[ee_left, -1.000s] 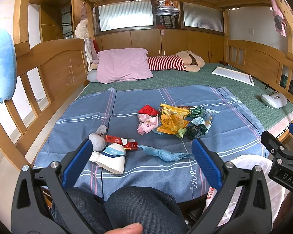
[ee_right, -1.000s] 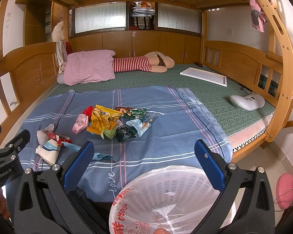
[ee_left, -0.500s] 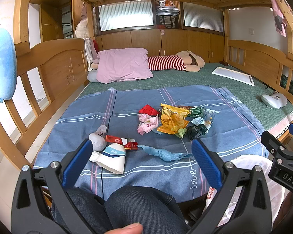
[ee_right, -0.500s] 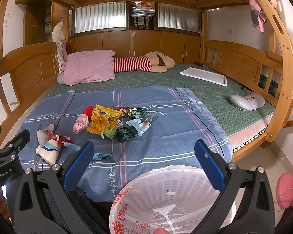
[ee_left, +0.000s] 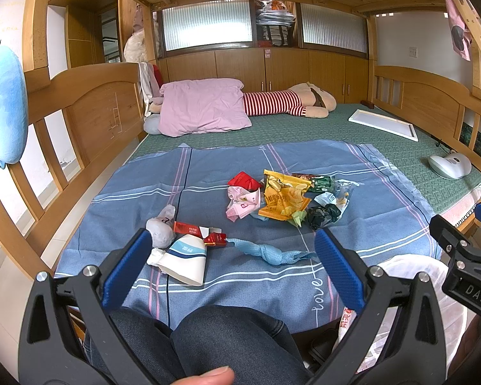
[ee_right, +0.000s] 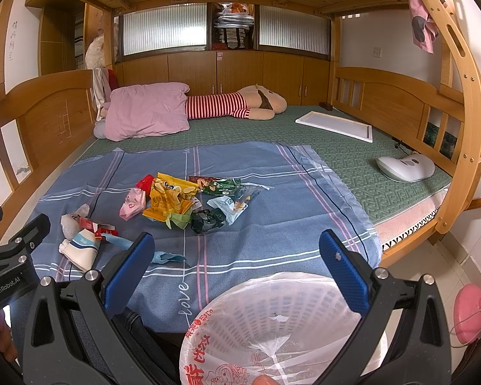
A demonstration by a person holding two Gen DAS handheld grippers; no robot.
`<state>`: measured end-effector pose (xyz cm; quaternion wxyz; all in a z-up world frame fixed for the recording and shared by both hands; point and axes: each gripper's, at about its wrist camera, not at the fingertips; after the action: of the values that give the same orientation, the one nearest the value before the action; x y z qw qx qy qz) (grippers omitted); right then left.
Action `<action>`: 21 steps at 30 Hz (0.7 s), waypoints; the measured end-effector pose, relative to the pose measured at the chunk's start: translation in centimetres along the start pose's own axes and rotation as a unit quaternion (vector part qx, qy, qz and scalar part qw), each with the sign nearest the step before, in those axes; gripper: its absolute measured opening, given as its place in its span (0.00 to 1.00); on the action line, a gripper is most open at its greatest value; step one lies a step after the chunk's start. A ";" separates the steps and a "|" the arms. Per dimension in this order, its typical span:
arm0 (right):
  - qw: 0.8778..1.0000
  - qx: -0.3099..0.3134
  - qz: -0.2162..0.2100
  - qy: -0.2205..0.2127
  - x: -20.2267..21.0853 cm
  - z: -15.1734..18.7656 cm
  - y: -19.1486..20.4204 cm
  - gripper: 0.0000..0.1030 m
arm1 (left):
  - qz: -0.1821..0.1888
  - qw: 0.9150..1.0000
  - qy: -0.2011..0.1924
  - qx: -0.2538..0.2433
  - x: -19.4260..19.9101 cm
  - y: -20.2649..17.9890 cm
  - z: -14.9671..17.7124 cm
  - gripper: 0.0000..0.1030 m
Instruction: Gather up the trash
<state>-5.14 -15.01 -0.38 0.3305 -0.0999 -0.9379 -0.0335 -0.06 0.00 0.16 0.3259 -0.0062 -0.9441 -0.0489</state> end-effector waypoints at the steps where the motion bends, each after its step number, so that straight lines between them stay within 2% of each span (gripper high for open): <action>1: 1.000 0.000 0.000 0.000 0.0 0.0 0.0 0.98 | 0.000 1.000 0.000 0.000 0.0 0.0 0.0 0.98; 21: 1.000 -0.001 -0.001 0.000 0.0 0.0 0.0 0.98 | 0.000 1.000 0.001 0.000 -0.1 0.0 0.0 0.98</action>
<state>-5.15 -14.98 -0.41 0.3308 -0.0997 -0.9378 -0.0349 -0.02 -0.02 0.12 0.3267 -0.0059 -0.9439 -0.0489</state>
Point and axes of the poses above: each gripper's, at about its wrist camera, not at the fingertips, and x roughly against the way its jaws point, y to its left, z to its underside, and after that the axes turned 7 degrees about y, right-handed
